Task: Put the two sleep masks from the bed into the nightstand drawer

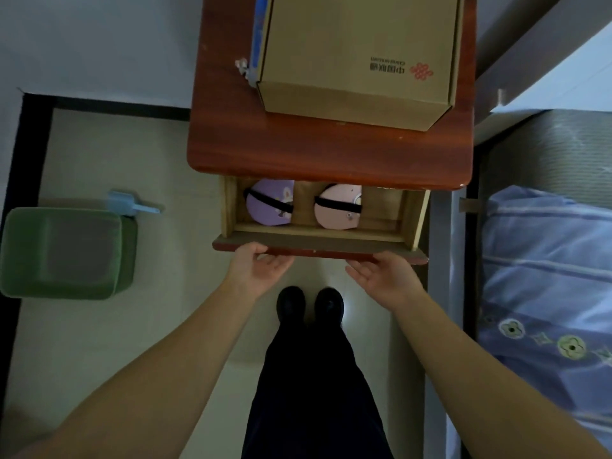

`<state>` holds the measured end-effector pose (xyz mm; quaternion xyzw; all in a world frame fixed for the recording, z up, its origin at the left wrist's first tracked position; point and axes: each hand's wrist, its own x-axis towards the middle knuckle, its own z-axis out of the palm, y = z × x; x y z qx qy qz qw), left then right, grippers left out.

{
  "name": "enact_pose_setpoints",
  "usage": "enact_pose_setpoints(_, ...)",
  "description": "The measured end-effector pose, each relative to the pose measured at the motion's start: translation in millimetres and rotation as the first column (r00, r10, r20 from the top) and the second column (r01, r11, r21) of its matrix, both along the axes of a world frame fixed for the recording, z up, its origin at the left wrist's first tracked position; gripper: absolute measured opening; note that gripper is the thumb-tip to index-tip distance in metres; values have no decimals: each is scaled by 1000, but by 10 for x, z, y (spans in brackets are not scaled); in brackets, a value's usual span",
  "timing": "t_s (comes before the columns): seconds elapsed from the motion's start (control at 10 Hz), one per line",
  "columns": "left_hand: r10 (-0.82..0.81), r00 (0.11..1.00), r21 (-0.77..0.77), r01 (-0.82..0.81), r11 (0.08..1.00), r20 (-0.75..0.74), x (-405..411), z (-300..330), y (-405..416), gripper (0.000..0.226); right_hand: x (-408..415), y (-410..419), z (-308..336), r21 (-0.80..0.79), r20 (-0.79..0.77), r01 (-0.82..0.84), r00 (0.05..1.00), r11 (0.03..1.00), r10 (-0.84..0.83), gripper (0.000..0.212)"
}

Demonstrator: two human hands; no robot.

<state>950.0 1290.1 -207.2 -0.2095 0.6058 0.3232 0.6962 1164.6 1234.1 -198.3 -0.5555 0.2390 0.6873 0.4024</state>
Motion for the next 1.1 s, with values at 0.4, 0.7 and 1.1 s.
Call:
enact_pose_setpoints(0.4,67,988,163,-89,983,138,102,584,296,51,191,358,370,143,69,45,996,989,-56,36)
enact_pose_setpoints(0.7,-2,988,312,-46,949,152,192,560,727,64,252,714,239,208,122,92,985,974,-119,53)
enact_pose_setpoints(1.1,-463,854,160,504,849,-237,-3,590,378,48,235,655,749,111,241,-151,963,982,121,30)
